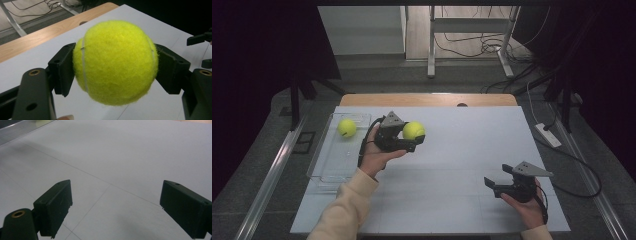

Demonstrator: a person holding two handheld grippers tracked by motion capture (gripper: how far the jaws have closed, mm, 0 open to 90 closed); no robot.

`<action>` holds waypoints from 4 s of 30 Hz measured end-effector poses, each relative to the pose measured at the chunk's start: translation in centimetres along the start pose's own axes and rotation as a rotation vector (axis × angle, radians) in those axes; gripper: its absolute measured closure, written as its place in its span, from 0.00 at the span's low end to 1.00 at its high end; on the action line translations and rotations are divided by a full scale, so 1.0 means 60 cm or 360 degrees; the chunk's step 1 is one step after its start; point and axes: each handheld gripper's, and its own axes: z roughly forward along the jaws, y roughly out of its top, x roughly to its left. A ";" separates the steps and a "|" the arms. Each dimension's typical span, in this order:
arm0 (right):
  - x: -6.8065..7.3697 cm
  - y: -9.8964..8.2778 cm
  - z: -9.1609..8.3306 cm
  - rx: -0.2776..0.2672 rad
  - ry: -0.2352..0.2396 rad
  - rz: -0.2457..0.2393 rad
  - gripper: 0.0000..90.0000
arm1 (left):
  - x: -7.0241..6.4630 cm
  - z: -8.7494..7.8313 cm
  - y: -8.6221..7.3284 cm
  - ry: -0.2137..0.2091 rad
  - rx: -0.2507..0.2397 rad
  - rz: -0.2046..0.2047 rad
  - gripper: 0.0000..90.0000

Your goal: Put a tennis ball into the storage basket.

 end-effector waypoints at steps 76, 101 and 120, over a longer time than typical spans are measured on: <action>0.000 -0.001 0.000 0.0006 -0.0008 0.0005 0.12 | 0.100 -0.118 -0.056 0.0362 -0.0051 -0.0187 0.30; 0.002 -0.001 0.002 0.0011 -0.0007 0.0005 0.12 | 0.124 -0.138 -0.077 0.0432 -0.0033 -0.0234 0.30; 0.001 -0.001 0.000 0.0007 -0.0009 0.0005 0.12 | 0.152 -0.159 -0.091 0.0514 -0.0007 -0.0285 0.30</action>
